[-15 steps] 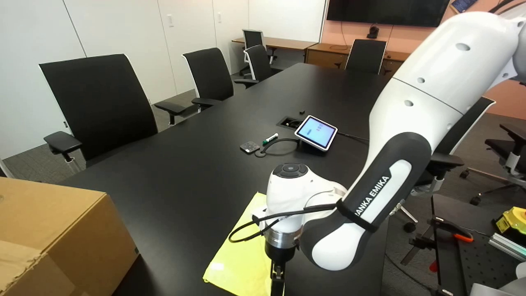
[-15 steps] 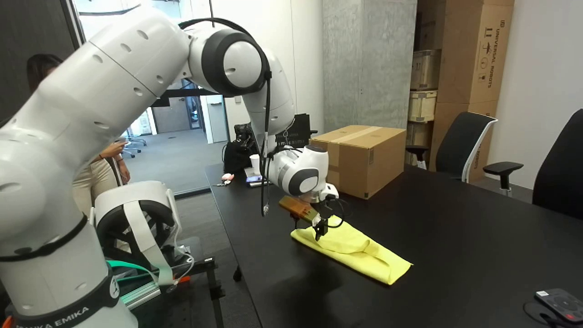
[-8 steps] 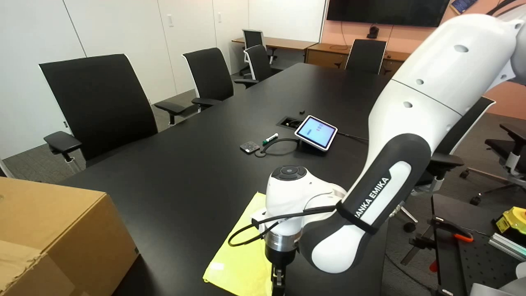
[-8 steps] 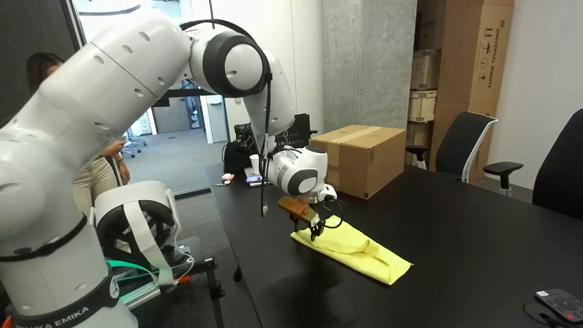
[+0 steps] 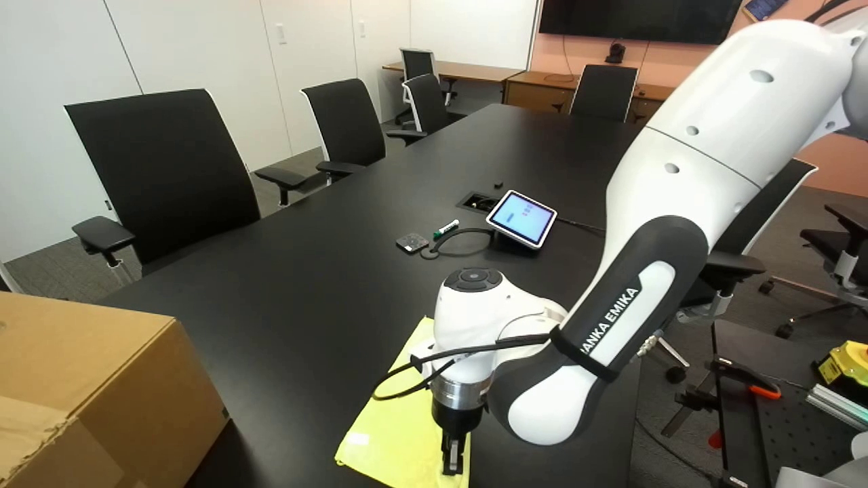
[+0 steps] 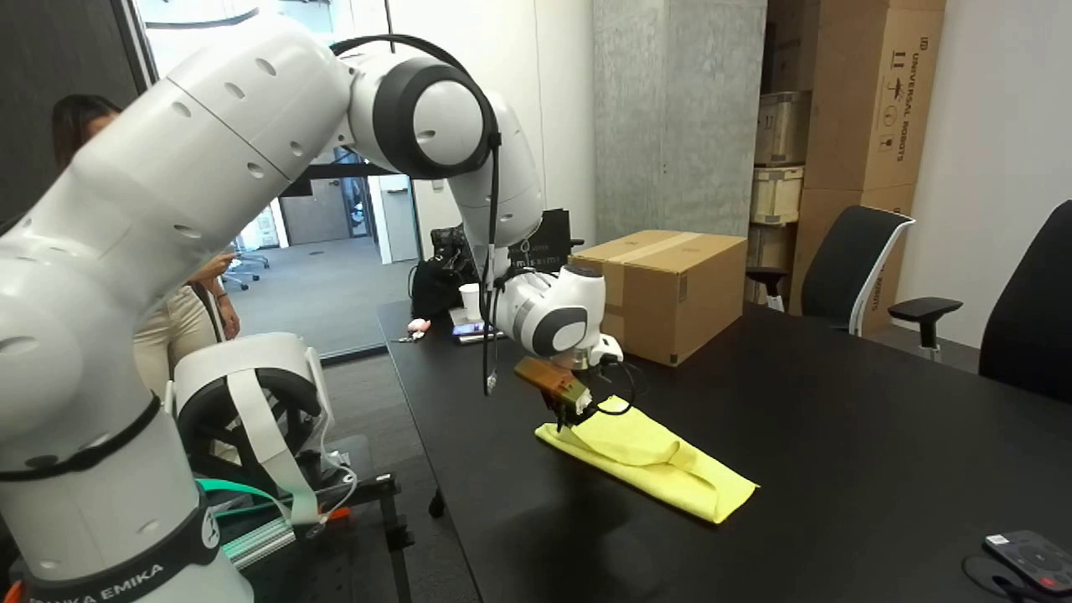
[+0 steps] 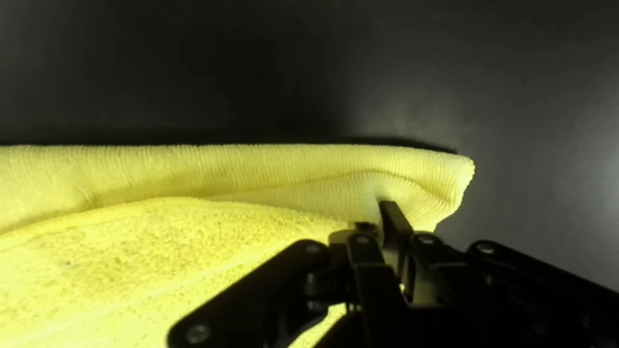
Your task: Fold the yellow towel in half
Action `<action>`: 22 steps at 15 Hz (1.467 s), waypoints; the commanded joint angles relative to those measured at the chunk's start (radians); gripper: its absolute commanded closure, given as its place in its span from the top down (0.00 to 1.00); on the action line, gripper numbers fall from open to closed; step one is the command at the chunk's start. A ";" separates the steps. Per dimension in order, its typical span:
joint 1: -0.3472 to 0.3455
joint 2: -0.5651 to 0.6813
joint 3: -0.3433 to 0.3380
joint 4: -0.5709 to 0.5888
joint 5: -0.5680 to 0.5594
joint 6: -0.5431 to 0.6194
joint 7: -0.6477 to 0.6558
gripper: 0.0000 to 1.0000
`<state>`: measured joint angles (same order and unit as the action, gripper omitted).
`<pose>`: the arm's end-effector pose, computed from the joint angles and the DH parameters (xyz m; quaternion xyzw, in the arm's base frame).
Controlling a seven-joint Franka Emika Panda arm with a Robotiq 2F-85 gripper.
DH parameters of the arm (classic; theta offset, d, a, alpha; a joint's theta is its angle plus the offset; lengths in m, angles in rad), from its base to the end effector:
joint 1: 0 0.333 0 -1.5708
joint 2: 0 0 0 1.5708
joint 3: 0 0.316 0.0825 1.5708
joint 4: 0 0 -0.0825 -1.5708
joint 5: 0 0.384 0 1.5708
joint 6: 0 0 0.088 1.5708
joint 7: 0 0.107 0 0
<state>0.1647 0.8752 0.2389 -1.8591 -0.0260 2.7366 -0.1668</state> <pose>0.5682 0.2424 0.0590 -0.9642 -0.2506 -0.0027 0.0865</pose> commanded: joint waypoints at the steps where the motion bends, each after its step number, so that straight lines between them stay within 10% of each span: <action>1: -0.007 -0.010 0.013 0.017 0.014 -0.021 0.013 0.00; 11: -0.001 -0.018 0.012 0.089 0.022 -0.025 0.027 0.01; 22: 0.088 0.138 -0.015 0.448 -0.015 -0.221 0.005 0.01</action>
<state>0.2091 0.9149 0.2435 -1.5590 -0.0197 2.5757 -0.1532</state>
